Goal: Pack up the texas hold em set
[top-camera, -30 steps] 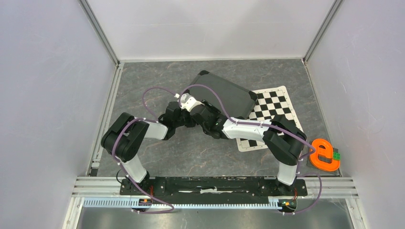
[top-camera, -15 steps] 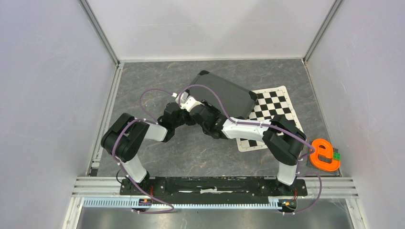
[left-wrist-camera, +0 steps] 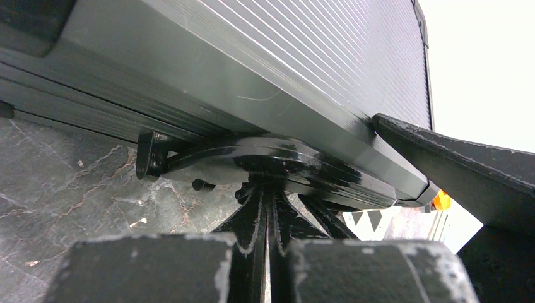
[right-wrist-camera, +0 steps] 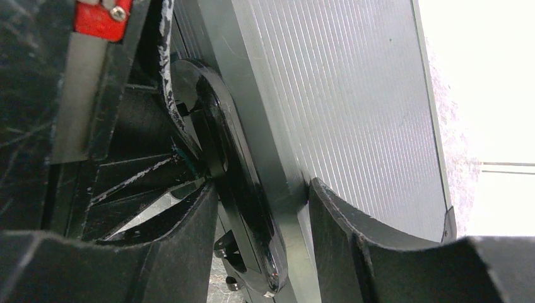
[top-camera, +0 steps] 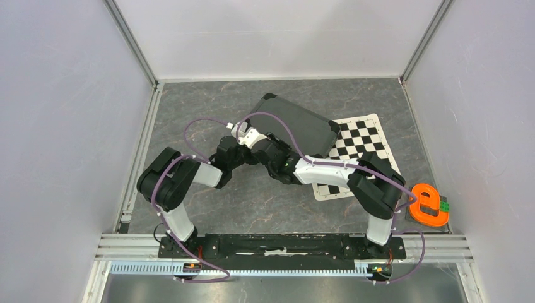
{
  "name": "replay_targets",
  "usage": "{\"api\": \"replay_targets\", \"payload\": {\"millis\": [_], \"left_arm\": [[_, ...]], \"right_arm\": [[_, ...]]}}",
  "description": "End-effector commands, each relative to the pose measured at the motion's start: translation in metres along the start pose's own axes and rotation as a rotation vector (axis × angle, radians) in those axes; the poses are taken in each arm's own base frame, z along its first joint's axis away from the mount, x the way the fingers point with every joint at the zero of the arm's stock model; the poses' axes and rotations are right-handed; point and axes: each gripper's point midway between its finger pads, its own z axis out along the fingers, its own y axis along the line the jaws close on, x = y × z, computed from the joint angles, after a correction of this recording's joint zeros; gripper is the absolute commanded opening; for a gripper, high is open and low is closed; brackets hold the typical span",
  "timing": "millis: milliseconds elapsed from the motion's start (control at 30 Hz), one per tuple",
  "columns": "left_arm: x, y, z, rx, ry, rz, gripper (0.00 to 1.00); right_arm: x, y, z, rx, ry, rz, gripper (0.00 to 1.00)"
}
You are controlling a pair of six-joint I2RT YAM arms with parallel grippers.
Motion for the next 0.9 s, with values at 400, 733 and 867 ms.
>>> {"api": "replay_targets", "payload": {"millis": [400, 733, 867], "left_arm": [[0.004, 0.002, 0.0, -0.028, -0.006, -0.001, 0.02], [0.014, -0.004, -0.006, -0.023, 0.028, -0.008, 0.02], [0.018, 0.003, -0.009, -0.057, 0.032, -0.026, 0.02]], "right_arm": [[0.108, 0.039, 0.002, -0.16, 0.3, -0.123, 0.53], [0.112, 0.04, 0.003, -0.164, 0.312, -0.137, 0.52], [0.113, 0.038, 0.003, -0.155, 0.318, -0.141, 0.5]]}}
